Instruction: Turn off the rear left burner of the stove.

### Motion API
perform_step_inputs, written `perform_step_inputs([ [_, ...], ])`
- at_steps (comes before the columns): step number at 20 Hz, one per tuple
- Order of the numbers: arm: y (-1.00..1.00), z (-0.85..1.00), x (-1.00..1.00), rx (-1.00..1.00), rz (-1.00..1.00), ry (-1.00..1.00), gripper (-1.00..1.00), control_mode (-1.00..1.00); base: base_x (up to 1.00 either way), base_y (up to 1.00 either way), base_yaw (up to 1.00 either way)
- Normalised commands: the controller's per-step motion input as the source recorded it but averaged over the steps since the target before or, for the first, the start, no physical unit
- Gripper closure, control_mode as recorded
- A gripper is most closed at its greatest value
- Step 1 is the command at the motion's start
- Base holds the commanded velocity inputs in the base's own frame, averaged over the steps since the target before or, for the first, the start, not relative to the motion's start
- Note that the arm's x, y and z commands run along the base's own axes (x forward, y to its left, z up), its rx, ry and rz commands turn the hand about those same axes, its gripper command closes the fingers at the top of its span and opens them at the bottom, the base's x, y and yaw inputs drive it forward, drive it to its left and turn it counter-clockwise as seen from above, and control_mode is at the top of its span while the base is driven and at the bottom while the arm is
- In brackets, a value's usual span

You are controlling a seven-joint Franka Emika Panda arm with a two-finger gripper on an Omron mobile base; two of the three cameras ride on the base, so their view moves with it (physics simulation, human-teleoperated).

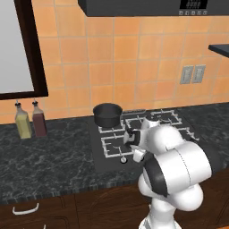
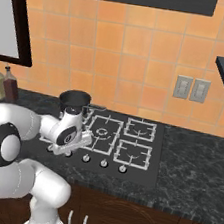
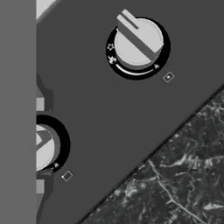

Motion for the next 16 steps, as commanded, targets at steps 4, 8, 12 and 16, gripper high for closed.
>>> perform_step_inputs([
  [4,0.0,-0.17,0.04,0.06,-0.92,0.08,1.0,-1.0,0.0,0.0,0.0],
  [8,0.0,-0.15,0.09,0.04,-0.91,0.03,1.0,-1.0,0.0,0.0,0.0],
  [12,0.0,-0.19,0.18,0.04,-0.93,0.03,1.0,-1.0,0.0,0.0,0.0],
  [16,0.0,-0.21,0.31,0.0,-0.96,0.0,1.0,-1.0,0.0,0.0,0.0],
])
